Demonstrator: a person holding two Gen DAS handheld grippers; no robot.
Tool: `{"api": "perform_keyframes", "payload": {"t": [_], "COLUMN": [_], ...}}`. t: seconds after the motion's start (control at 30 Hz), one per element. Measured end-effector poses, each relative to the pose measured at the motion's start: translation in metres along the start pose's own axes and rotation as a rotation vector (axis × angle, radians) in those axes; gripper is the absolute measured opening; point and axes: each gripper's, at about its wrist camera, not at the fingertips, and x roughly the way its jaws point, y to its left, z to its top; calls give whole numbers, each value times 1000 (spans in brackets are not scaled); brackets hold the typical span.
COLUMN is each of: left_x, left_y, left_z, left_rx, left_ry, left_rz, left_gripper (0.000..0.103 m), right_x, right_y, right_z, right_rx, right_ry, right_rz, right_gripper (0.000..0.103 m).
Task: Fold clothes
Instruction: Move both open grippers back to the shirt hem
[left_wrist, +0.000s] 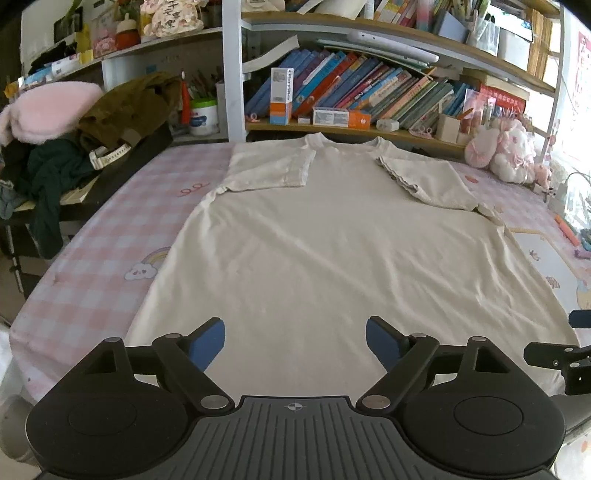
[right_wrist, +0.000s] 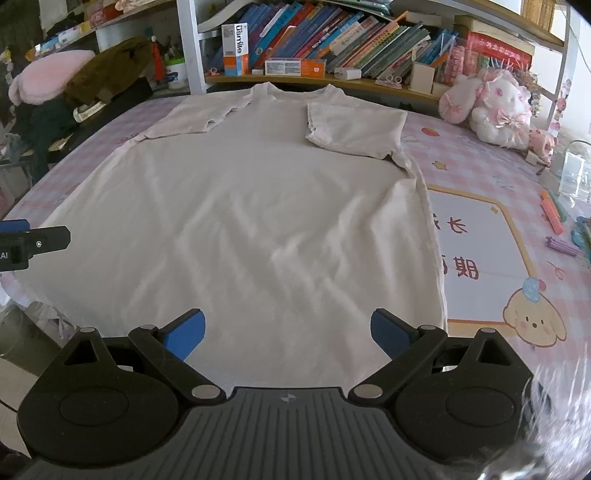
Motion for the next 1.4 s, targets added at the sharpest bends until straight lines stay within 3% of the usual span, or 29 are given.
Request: {"api": "perform_keyframes", "payload": {"t": [1.4], "left_x": [-13], "left_y": [19], "left_z": [-11], "left_rx": [-106], "left_ry": [-11], "left_rz": [15], "left_gripper": [86], "right_x": [-13], "right_y": [2], "right_z": [-8], "right_rx": [2], "right_ry": [-14], "right_rz": [-11], "right_gripper": [97]}}
